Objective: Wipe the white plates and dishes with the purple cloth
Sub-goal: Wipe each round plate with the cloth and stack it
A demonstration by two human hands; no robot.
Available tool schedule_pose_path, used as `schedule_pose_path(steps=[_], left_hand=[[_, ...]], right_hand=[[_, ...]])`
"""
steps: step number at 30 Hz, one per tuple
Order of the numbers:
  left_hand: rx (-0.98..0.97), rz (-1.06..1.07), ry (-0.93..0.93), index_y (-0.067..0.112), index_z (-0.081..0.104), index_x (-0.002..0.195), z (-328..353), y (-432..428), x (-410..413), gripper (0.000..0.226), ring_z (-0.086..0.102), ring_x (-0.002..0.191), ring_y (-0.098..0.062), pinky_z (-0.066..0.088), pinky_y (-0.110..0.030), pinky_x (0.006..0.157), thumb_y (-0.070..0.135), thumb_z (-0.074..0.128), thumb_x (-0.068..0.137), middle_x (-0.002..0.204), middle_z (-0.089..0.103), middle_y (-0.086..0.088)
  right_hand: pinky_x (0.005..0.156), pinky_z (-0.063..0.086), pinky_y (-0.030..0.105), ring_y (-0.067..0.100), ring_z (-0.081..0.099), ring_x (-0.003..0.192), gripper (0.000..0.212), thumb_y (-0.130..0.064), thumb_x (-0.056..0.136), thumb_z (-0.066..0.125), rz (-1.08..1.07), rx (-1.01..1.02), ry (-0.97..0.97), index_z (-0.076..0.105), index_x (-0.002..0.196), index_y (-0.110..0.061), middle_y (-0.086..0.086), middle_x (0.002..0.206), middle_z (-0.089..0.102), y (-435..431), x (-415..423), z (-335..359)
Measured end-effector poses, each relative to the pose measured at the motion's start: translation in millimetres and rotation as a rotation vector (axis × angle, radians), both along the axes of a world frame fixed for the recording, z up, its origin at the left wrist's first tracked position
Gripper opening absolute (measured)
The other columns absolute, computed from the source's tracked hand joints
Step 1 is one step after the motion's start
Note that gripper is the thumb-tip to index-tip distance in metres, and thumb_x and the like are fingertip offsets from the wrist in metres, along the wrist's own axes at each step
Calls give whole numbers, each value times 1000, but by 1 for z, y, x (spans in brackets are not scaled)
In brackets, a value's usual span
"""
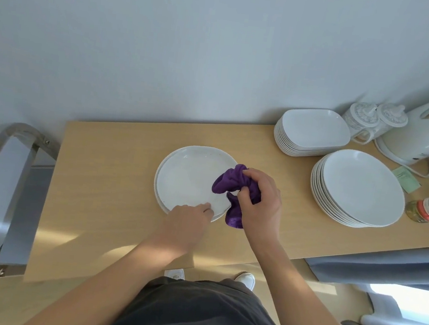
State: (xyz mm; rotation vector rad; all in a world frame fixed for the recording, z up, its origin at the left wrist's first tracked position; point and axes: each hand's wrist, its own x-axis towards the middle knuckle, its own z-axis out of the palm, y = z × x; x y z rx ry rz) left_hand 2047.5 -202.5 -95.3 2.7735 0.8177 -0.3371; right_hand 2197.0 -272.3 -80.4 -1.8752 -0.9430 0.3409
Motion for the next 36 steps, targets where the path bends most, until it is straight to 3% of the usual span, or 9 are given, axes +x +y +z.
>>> schedule_pose_path(steps=[4, 10, 14, 16, 18, 20, 23, 29, 36], left_hand=[[49, 27, -366, 5, 68, 104, -3, 2, -4, 19, 62, 52, -26, 47, -30, 46, 3, 60, 86, 96, 71, -4], [-28, 289, -755, 5, 70, 103, 31, 18, -1, 29, 67, 74, -28, 53, -36, 63, 16, 43, 99, 93, 72, -4], [-300, 584, -911, 10, 70, 92, 58, 41, -3, 22, 47, 62, -7, 37, -24, 60, 16, 51, 102, 67, 60, 6], [-487, 685, -985, 6, 67, 86, 69, 51, -6, 26, 44, 64, -10, 37, -30, 63, 21, 51, 100, 69, 60, -12], [-597, 715, -1055, 4, 68, 84, 79, 55, -8, 29, 47, 69, -16, 40, -36, 65, 23, 51, 99, 80, 63, -24], [-666, 697, -1101, 3, 68, 87, 87, 52, -9, 27, 51, 73, -18, 48, -46, 68, 22, 53, 99, 85, 65, -26], [-720, 688, -1137, 9, 72, 91, 90, 50, -14, 25, 54, 75, -19, 50, -54, 75, 24, 55, 99, 87, 68, -24], [-743, 724, -1107, 24, 72, 90, 84, 45, -26, 20, 46, 69, -17, 38, -34, 65, 34, 55, 92, 76, 56, -4], [-758, 764, -1153, 20, 77, 92, 85, 50, -29, 21, 58, 74, -20, 52, -48, 72, 29, 58, 94, 85, 70, -22]], right_hand=[[99, 46, 39, 20, 55, 119, 35, -8, 85, 55, -32, 80, 10, 67, 115, -21, -8, 125, 63, 5, -1, 14], [99, 47, 47, 24, 59, 120, 34, 1, 84, 56, -64, 286, -47, 67, 115, -9, 3, 122, 66, 16, -2, 34], [101, 48, 38, 28, 57, 123, 35, 12, 84, 57, -27, 378, -111, 67, 116, 0, 14, 129, 60, 30, -17, 45], [101, 48, 31, 30, 54, 126, 34, 13, 87, 57, -1, 412, -124, 66, 118, 2, 19, 133, 55, 36, -28, 46], [105, 46, 44, 31, 50, 131, 33, 5, 92, 54, 50, 438, -140, 64, 123, -1, 18, 137, 52, 42, -42, 42], [109, 42, 49, 32, 46, 135, 36, -2, 94, 51, 85, 412, -161, 63, 127, -8, 14, 142, 51, 50, -55, 36], [112, 35, 29, 25, 46, 135, 40, -10, 93, 46, 31, 333, -86, 64, 128, -19, 5, 142, 53, 67, -61, 44], [100, 52, 39, 3, 64, 104, 39, -17, 92, 40, -86, -5, 438, 69, 112, -35, -18, 107, 71, 114, -18, 56], [97, 50, 35, 11, 61, 112, 39, -9, 86, 47, 35, 155, 215, 68, 114, -26, -10, 118, 66, 87, -38, 47]])
